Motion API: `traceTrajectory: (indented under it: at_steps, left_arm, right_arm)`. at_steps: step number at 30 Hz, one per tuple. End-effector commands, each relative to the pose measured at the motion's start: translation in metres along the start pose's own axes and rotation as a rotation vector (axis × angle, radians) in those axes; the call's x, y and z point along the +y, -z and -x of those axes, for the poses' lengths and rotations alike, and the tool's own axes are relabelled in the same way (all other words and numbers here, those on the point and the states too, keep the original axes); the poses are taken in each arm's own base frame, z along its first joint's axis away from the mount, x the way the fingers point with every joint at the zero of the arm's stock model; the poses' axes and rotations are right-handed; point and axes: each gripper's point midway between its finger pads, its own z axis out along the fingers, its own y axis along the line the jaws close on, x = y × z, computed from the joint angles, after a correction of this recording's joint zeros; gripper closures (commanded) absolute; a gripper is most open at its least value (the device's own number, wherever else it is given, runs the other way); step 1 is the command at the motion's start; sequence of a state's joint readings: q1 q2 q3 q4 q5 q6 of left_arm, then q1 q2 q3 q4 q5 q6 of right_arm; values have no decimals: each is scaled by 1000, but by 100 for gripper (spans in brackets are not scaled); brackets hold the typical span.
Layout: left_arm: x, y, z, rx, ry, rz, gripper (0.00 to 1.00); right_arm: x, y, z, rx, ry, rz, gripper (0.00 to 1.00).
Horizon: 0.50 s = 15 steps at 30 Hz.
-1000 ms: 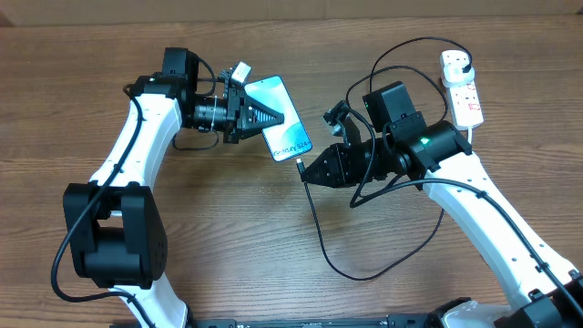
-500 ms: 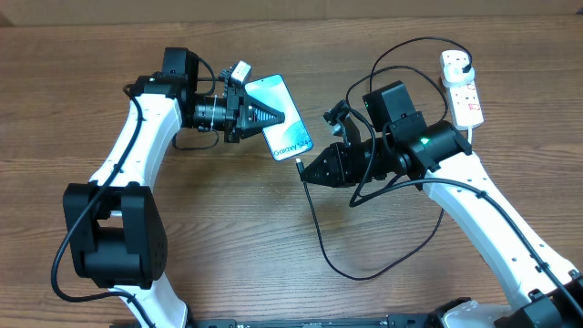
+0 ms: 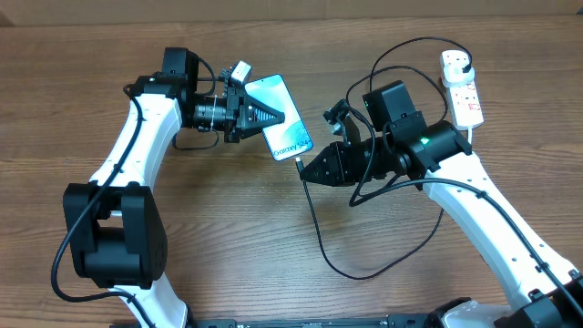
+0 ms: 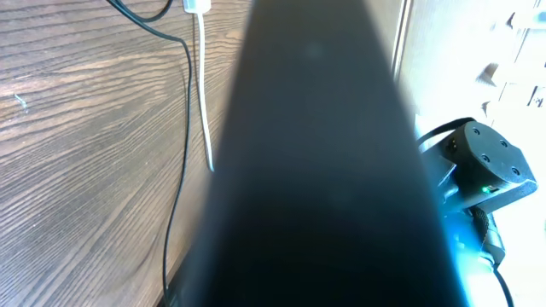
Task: Plug charger to phone and switch on socket
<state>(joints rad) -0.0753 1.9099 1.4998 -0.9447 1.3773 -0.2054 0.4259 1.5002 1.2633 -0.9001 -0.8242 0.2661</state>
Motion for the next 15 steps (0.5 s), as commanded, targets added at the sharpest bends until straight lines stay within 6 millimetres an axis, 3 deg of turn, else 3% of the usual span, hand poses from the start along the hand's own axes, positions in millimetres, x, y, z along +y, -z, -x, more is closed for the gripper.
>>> traceTrajectory:
  at_steps: [1,15]
  left_arm:
    - [-15,2,-2,8,-39,-63,96]
    - [-15,2,-2,8,-39,-63,96]
  right_arm:
    - [16,9,7,-34,22,28,96]
    - [15,9,6,-27,16,26,96]
